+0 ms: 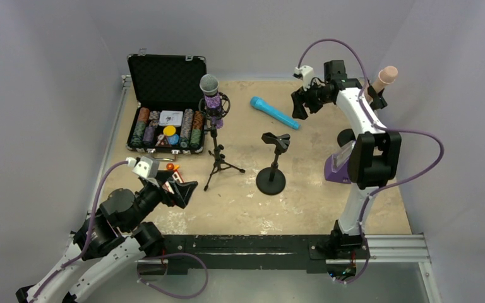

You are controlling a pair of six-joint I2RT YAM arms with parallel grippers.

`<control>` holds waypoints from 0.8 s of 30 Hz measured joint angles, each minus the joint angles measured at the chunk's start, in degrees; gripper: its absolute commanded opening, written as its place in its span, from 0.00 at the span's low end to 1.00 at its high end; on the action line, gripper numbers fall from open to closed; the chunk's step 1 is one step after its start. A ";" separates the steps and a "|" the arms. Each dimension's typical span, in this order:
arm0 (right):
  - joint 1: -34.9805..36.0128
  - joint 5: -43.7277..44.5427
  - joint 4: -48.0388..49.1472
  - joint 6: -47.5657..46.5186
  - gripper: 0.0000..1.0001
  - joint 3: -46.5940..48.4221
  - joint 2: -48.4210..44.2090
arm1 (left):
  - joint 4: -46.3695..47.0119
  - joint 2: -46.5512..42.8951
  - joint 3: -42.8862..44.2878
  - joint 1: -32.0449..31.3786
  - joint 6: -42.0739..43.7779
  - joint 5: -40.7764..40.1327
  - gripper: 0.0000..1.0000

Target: Attach the microphones to the stand

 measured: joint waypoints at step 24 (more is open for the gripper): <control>5.99 13.51 -13.05 -7.17 0.61 22.23 25.38 | 0.00 0.57 -0.22 0.00 -0.02 -0.24 1.00</control>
